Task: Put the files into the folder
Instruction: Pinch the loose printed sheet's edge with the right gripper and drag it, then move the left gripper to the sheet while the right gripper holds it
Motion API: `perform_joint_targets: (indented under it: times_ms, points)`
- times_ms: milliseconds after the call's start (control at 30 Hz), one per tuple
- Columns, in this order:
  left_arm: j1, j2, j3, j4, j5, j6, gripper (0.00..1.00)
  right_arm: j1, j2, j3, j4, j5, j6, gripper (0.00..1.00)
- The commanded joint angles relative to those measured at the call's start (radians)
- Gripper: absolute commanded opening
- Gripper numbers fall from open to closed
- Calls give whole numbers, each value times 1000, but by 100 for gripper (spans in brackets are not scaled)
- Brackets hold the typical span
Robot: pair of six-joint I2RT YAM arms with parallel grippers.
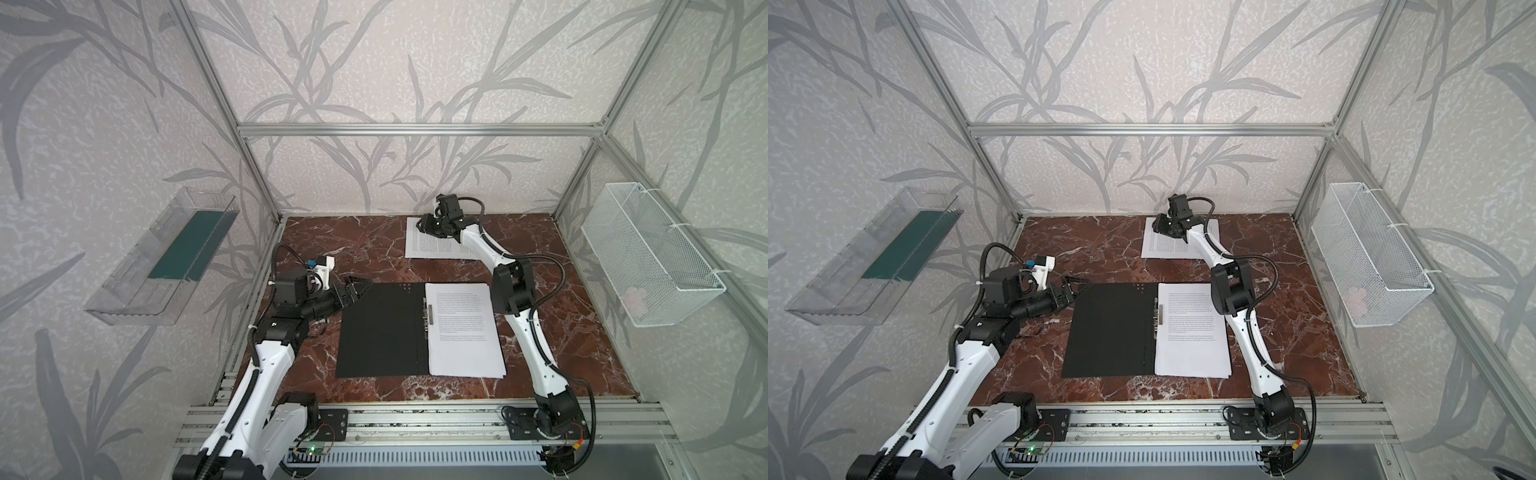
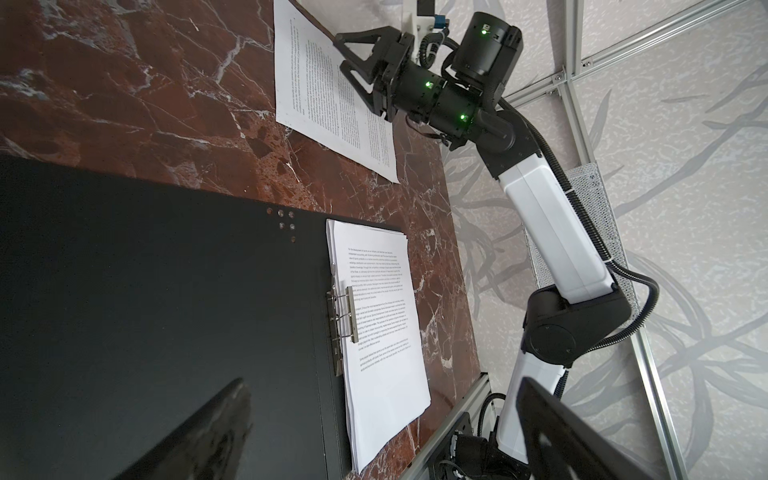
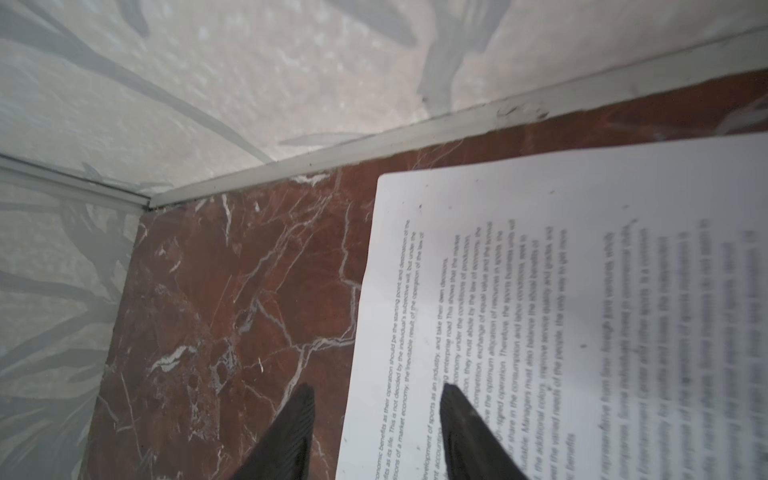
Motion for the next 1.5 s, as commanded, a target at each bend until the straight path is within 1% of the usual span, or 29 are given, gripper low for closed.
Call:
perform_joint_targets:
  times_ms: [0,200,400,467,533,600,667,700,767,833,900,967,1067,1100,1133,1167,1267,1400,1467]
  points:
    - [4,-3,2,21,13,-7,99,22,44,68,-152,-49,-65,50]
    - [5,-7,2,21,10,-6,99,38,53,61,-200,-62,-74,50]
    - [6,-7,2,22,2,-12,99,47,11,-32,-242,-102,-75,50]
    - [6,-2,-1,33,-8,-27,99,57,-33,-114,-230,-112,-82,50]
    - [-1,6,-11,63,-27,-57,99,74,-104,-242,-168,-124,-83,50]
    - [-26,20,-7,78,-64,-71,99,86,-184,-370,-98,-128,-76,50]
    - [-79,39,10,92,-113,-81,99,90,-266,-503,3,-140,-57,50]
    - [-119,51,15,114,-145,-93,99,89,-309,-559,41,-149,-53,50]
    - [-194,88,31,175,-205,-110,99,90,-367,-620,77,-163,-56,50]
    - [-243,159,65,221,-244,-123,99,86,-413,-653,96,-193,-74,50]
    - [-259,234,93,276,-252,-147,99,71,-463,-698,143,-226,-76,51]
    - [-270,314,117,352,-262,-173,99,40,-521,-752,178,-206,-64,52]
    - [-281,460,201,412,-249,-175,99,-41,-588,-848,251,-140,6,52]
    - [-286,520,243,419,-230,-169,99,-80,-596,-870,263,-151,41,52]
    - [-293,584,292,428,-206,-158,99,-125,-598,-889,280,-186,62,53]
    - [-297,637,333,421,-188,-153,99,-157,-600,-907,288,-205,71,53]
    - [-310,815,478,421,-136,-141,99,-241,-621,-1003,361,-181,129,62]
    - [-319,1045,681,379,-67,-127,99,-292,-625,-1040,333,-108,94,75]
    - [-325,1138,767,362,-34,-115,99,-310,-620,-1053,330,-86,88,77]
